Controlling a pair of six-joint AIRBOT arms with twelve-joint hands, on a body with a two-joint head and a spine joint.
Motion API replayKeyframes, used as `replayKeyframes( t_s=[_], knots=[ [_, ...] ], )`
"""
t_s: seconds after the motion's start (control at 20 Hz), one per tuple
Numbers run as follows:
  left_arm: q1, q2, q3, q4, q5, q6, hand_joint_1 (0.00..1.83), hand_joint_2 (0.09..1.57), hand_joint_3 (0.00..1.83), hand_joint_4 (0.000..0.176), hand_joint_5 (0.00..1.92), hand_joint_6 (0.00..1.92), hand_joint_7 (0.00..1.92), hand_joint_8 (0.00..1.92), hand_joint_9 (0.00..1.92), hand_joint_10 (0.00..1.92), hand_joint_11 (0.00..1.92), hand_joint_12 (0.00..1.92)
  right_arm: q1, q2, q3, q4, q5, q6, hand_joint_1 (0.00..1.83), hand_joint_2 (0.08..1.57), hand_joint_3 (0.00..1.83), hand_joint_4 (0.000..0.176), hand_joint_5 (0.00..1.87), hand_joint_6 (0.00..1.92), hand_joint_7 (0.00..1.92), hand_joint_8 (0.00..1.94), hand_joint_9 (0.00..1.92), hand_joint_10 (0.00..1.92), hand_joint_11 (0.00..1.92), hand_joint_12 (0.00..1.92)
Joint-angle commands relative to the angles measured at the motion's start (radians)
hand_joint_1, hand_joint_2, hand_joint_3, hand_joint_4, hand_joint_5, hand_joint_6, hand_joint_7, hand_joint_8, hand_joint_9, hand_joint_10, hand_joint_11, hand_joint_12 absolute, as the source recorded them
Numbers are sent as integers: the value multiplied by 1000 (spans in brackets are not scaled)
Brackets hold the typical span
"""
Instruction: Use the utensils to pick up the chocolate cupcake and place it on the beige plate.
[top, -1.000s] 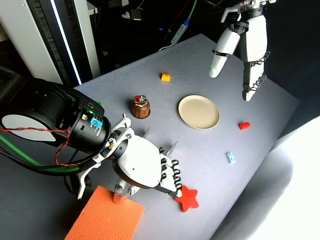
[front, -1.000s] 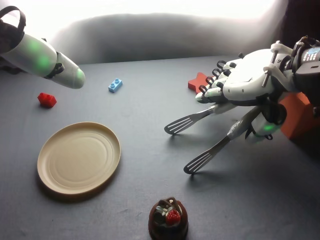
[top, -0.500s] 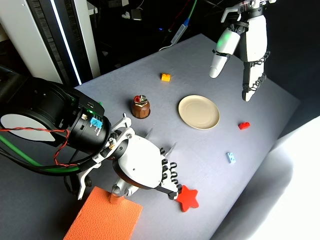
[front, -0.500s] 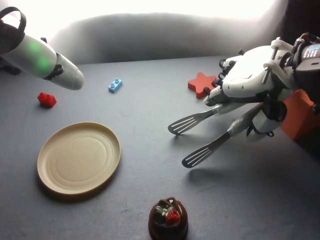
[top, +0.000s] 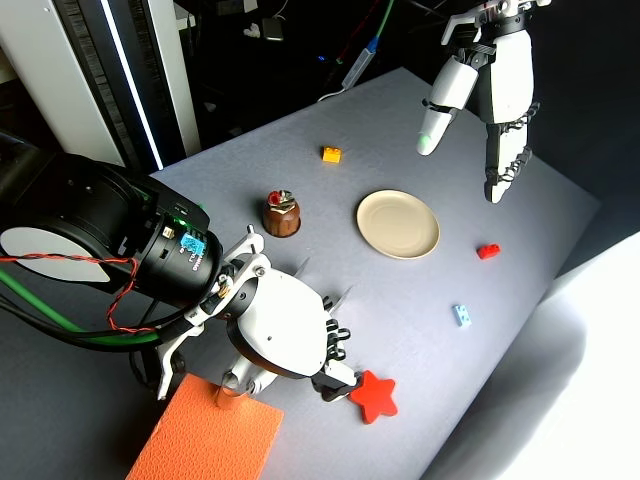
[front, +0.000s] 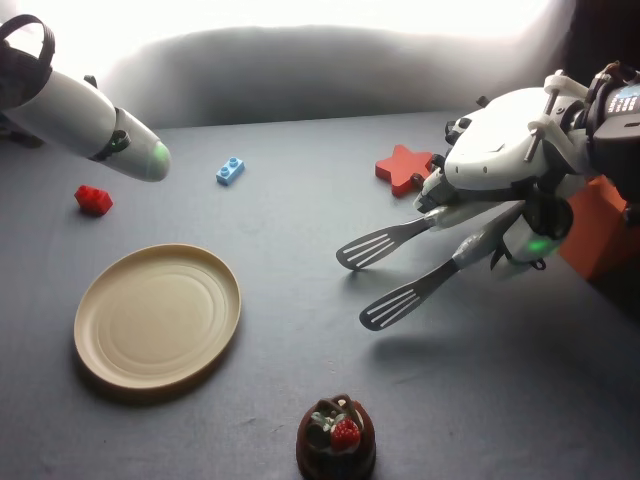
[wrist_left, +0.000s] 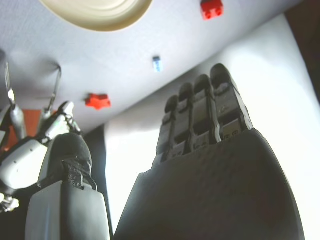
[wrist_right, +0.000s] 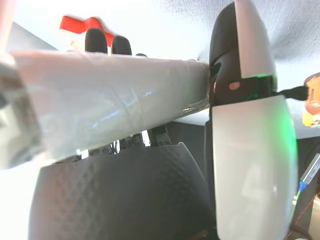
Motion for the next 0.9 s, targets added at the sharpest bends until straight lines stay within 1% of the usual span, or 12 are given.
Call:
replayKeyframes(
  t_s=[0.0, 0.05, 0.15, 0.2, 0.25, 0.3, 0.35, 0.4, 0.45, 0.5, 0.6, 0.85],
  knots=[
    [-13, 10, -3, 36, -49, 1, 298, 1100, 0, 0, 63, 2, 93, 4, 70, 4, 0, 228, 14, 9, 5, -8, 83, 1, 920, 1027, 1, 0, 574, 8, 710, 33, 496, 586, 157, 1345],
    [-13, 10, -4, 36, -49, 1, 335, 1097, 0, 0, 68, 3, 94, 3, 67, 2, 0, 233, 14, 9, 5, -8, 83, 3, 928, 1025, 0, 0, 603, 15, 737, 46, 459, 758, 171, 1404],
    [-14, 10, -4, 36, -49, 1, 306, 1107, 2, 0, 23, 0, 62, 0, 40, 0, 0, 189, 14, 9, 5, -8, 84, 5, 948, 1017, 0, 0, 640, 26, 755, 72, 420, 981, 203, 1536],
    [-14, 10, -4, 36, -49, 1, 318, 1103, 0, 0, 26, 2, 65, 2, 41, 1, 0, 188, 14, 9, 5, -8, 84, 5, 934, 1023, 0, 0, 702, 68, 727, 276, 408, 1098, 232, 1604],
    [-14, 10, -4, 36, -49, 1, 322, 1102, 0, 0, 36, 6, 72, 5, 46, 3, 0, 187, 14, 10, 5, -8, 86, 5, 951, 1020, 0, 0, 742, 118, 657, 597, 421, 1209, 262, 1651],
    [-14, 10, -4, 36, -49, 1, 326, 1101, 0, 0, 47, 6, 85, 5, 56, 4, 0, 228, 15, 10, 5, -8, 86, 5, 932, 1024, 0, 0, 740, 171, 588, 821, 425, 1264, 259, 1693],
    [-14, 10, -4, 36, -49, 1, 336, 1093, 0, 0, 53, 3, 91, 3, 68, 5, 0, 296, 15, 10, 5, -8, 87, 5, 929, 1026, 0, 0, 665, 415, 545, 1011, 439, 1324, 275, 1745],
    [-14, 10, -4, 36, -49, 1, 354, 1095, 0, 0, 45, 1, 87, 0, 69, 3, 0, 299, 15, 10, 4, -8, 88, 6, 937, 1008, 0, 0, 594, 690, 538, 1109, 445, 1372, 306, 1758],
    [-14, 10, -4, 36, -49, 1, 344, 1092, 0, 0, 41, 0, 85, 0, 72, 4, 0, 298, 15, 10, 4, -8, 88, 6, 921, 1013, 1, 0, 536, 850, 520, 1162, 416, 1407, 313, 1776],
    [-14, 10, -3, 36, -49, 1, 331, 1098, 1, 0, 35, 0, 81, 0, 71, 2, 0, 283, 14, 10, 4, -8, 88, 6, 916, 1003, 0, 0, 519, 884, 510, 1197, 388, 1437, 290, 1822],
    [-14, 10, -3, 36, -49, 1, 337, 1097, 0, 0, 47, 3, 100, 5, 87, 5, 0, 327, 14, 10, 3, -8, 88, 5, 945, 995, 0, 0, 535, 888, 507, 1234, 365, 1469, 272, 1847],
    [-15, 10, -4, 36, -49, 1, 348, 1094, 0, 0, 57, 4, 95, 1, 86, 3, 0, 372, 15, 11, 2, -8, 100, 8, 936, 988, 2, 0, 559, 825, 562, 1150, 424, 1408, 311, 1810]
  ],
)
